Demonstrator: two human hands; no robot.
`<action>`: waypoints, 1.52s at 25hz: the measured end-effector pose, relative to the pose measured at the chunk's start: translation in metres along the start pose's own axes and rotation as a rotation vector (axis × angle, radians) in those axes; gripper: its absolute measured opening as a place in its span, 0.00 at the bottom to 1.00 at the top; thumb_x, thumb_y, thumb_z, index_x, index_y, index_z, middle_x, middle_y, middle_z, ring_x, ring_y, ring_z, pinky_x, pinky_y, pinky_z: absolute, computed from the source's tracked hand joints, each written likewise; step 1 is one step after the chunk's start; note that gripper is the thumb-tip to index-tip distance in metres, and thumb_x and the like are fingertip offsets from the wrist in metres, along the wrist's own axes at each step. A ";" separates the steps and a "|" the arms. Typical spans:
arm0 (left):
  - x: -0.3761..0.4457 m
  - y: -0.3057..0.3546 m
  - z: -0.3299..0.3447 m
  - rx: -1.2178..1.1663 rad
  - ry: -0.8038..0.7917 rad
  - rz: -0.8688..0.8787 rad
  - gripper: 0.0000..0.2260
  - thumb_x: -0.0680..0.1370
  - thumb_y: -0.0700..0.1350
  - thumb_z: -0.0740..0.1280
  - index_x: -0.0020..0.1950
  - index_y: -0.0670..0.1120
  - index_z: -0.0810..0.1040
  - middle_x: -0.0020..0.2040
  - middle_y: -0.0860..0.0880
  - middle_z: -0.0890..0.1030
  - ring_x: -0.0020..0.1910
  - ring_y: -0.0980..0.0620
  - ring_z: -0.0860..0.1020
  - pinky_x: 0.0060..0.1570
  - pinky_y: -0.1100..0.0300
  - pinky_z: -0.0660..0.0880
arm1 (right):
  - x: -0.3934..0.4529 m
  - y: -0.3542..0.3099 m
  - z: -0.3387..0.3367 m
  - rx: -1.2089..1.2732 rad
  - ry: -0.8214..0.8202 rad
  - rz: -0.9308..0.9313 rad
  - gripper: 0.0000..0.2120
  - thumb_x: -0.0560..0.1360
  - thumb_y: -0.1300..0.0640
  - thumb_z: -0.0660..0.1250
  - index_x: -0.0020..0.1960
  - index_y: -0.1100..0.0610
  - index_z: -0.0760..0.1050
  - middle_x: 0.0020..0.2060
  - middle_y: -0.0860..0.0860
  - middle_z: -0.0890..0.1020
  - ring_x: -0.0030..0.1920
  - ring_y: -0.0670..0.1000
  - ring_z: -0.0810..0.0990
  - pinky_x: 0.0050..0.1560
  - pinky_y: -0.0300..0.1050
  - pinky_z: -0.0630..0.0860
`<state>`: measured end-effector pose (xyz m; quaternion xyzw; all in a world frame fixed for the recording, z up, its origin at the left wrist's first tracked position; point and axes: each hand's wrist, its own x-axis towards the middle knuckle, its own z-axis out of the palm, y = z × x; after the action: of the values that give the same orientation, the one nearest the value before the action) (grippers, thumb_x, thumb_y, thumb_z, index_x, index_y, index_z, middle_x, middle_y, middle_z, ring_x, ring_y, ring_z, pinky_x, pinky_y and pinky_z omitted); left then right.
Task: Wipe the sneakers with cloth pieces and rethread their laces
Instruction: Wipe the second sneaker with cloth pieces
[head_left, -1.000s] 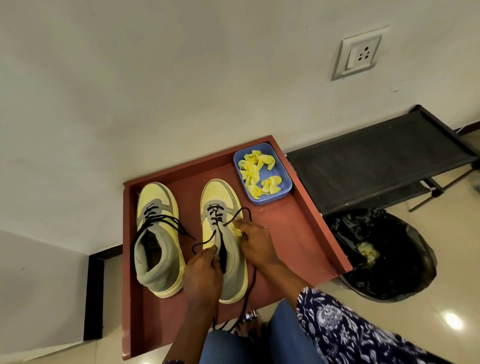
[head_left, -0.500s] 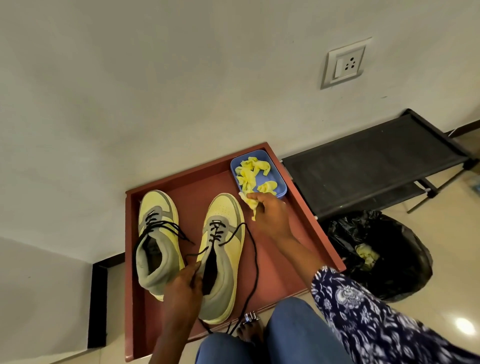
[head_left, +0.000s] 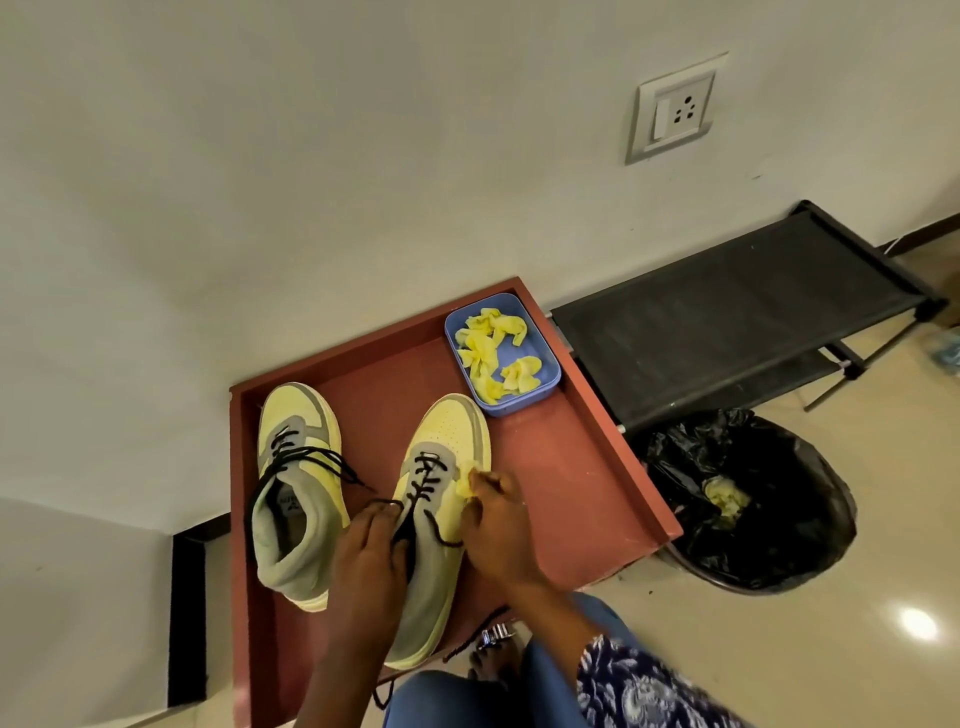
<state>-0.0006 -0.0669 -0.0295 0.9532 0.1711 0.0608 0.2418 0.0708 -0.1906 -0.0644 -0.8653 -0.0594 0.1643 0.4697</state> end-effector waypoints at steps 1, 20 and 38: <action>0.003 0.002 0.002 0.011 0.022 0.019 0.12 0.69 0.33 0.64 0.53 0.35 0.78 0.49 0.38 0.80 0.47 0.38 0.79 0.49 0.58 0.73 | -0.014 -0.002 0.006 0.036 0.027 0.023 0.22 0.75 0.55 0.54 0.67 0.60 0.70 0.62 0.56 0.70 0.60 0.55 0.73 0.62 0.39 0.67; 0.006 -0.004 0.012 0.034 0.037 0.098 0.21 0.69 0.33 0.58 0.60 0.42 0.78 0.48 0.43 0.81 0.41 0.41 0.80 0.32 0.53 0.77 | 0.009 0.007 0.013 0.102 0.278 0.094 0.11 0.74 0.67 0.64 0.54 0.61 0.80 0.51 0.58 0.81 0.51 0.55 0.80 0.52 0.34 0.68; 0.006 -0.006 0.014 0.082 0.058 0.119 0.21 0.68 0.33 0.59 0.59 0.43 0.78 0.47 0.44 0.82 0.40 0.41 0.80 0.28 0.55 0.75 | 0.032 0.020 0.002 0.040 0.248 -0.019 0.13 0.72 0.70 0.63 0.54 0.64 0.80 0.48 0.61 0.82 0.48 0.57 0.80 0.48 0.30 0.67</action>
<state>0.0059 -0.0661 -0.0448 0.9687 0.1235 0.0954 0.1933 0.0986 -0.1918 -0.0898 -0.8689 -0.0056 0.0527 0.4921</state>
